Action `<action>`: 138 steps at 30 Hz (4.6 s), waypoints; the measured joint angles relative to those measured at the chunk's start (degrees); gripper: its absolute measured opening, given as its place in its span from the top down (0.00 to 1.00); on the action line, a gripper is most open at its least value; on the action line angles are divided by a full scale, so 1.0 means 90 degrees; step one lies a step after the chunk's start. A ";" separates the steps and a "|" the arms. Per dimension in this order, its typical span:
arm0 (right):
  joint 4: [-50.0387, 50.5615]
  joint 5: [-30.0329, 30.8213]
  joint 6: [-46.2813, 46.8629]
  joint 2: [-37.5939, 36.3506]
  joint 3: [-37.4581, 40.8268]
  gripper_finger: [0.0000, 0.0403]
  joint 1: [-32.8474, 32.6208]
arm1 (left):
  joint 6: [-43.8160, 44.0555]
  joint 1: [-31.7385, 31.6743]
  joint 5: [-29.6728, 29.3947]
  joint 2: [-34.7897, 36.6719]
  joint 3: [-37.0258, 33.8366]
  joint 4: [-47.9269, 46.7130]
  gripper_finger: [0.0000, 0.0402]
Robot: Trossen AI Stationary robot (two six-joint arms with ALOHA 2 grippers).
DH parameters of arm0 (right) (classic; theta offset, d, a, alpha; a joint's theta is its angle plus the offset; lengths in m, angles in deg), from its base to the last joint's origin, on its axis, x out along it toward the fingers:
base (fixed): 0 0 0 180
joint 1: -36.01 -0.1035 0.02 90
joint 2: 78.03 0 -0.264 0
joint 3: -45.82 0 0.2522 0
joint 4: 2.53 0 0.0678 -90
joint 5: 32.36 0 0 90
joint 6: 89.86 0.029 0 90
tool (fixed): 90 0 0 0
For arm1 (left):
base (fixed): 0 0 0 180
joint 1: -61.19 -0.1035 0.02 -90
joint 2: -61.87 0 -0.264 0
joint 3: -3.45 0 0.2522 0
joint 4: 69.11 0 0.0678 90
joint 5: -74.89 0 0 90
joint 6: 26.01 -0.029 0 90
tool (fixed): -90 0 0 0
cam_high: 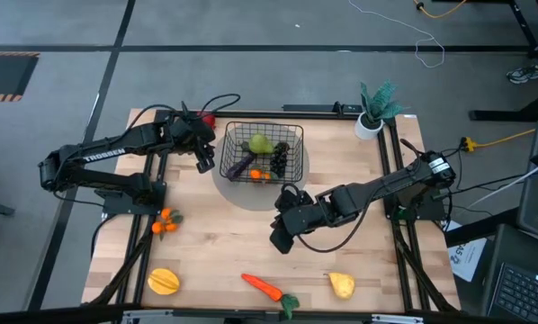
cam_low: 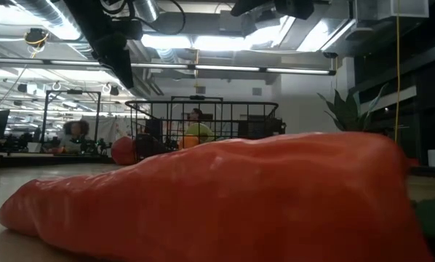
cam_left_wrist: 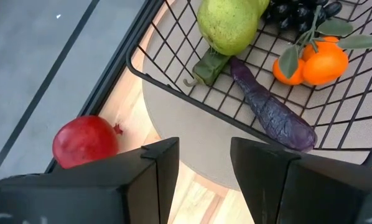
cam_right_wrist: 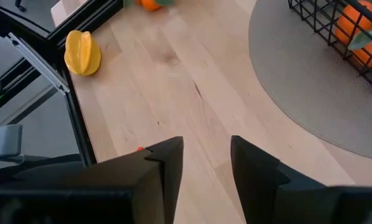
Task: Build produce basket
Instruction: Put the yellow pear into the black wire basket
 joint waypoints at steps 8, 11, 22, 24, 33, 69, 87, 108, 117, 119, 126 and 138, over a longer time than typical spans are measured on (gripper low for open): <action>-0.0002 -0.0038 0.0937 0.0000 0.0000 0.70 -0.0065 | 0.0146 0.0002 0.0005 0.0000 0.0000 -0.0029 0.67; -0.0002 -0.0185 0.1500 0.0000 0.0000 0.70 -0.0173 | 0.0129 0.0000 0.0005 0.0000 0.0000 -0.0032 0.67; 0.0329 -0.0964 0.4140 0.0101 0.0000 0.70 -0.0841 | 0.0119 0.0000 0.0004 0.0000 0.0000 -0.0032 0.67; 0.0370 -0.1452 0.4741 0.0181 0.0000 0.70 -0.0951 | 0.0119 0.0001 0.0002 0.0000 0.0001 -0.0030 0.67; 0.0293 -0.3531 0.7735 0.0692 0.0000 0.70 -0.1369 | 0.0116 0.0002 0.0002 0.0000 0.0000 -0.0041 0.67; 0.2862 -0.5576 0.3029 0.2224 0.0000 0.70 -0.0115 | 0.0143 0.0002 0.0009 -0.0001 0.0000 0.0003 0.67; 0.2901 -0.6018 0.1131 0.2819 0.0000 0.70 -0.0121 | 0.0141 0.0002 0.0010 -0.0002 0.0000 0.0004 0.67; 0.2882 -0.5725 0.0625 0.3082 0.0000 0.70 -0.0408 | 0.0129 0.0004 0.0009 -0.0002 0.0000 -0.0005 0.67; 0.2880 -0.5602 0.0472 0.3082 0.0000 0.70 -0.0470 | 0.0134 0.0004 0.0008 -0.0001 0.0000 -0.0002 0.67; 0.2883 -0.5583 0.0490 0.3082 0.0000 0.70 -0.0520 | 0.0138 0.0005 0.0009 -0.0002 0.0000 -0.0003 0.67; 0.2888 -0.5359 0.0808 0.3082 0.0000 0.70 -0.0684 | 0.0141 0.0005 0.0007 0.0000 0.0000 -0.0002 0.67; 0.2878 -0.5392 0.1312 0.3079 0.0000 0.98 -0.0702 | 0.0138 0.0005 0.0007 0.0000 0.0000 -0.0005 0.67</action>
